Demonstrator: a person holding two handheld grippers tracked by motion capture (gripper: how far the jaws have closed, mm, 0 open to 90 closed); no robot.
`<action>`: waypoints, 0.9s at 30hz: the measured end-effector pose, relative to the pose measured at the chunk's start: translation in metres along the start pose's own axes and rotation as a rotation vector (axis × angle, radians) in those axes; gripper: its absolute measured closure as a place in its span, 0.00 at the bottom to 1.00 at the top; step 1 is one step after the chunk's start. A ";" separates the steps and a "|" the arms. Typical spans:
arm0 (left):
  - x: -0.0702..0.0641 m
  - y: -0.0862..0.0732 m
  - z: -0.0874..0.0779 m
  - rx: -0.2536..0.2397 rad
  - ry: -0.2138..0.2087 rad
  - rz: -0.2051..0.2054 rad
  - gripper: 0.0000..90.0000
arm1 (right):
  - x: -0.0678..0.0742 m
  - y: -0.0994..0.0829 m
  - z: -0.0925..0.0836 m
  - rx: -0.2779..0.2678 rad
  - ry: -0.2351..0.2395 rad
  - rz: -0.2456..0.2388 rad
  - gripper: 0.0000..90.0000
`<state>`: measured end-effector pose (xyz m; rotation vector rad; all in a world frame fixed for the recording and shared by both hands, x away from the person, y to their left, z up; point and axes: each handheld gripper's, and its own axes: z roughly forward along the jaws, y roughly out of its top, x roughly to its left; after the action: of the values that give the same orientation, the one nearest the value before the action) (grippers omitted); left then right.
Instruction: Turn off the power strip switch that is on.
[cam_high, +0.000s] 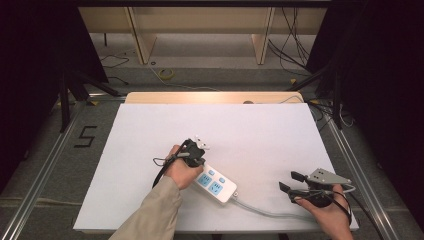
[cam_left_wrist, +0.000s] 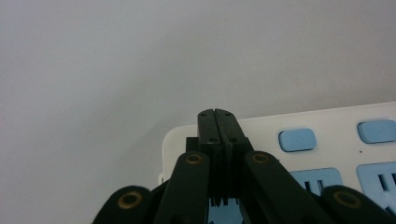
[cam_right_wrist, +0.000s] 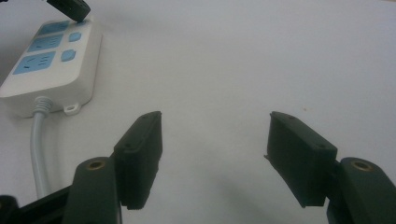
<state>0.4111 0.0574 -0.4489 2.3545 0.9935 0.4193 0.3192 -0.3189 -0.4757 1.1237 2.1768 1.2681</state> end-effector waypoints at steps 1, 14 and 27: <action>0.000 0.000 0.000 0.000 0.000 0.002 1.00 | 0.000 0.000 0.000 0.000 0.000 0.000 0.41; -0.003 0.001 0.000 0.006 0.014 0.006 1.00 | 0.000 0.000 0.000 0.001 -0.001 0.000 0.41; -0.002 0.006 0.000 0.061 0.012 0.000 1.00 | 0.000 0.000 0.000 0.002 -0.002 0.004 0.41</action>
<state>0.4129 0.0522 -0.4455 2.4086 1.0254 0.4089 0.3191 -0.3188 -0.4758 1.1294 2.1761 1.2666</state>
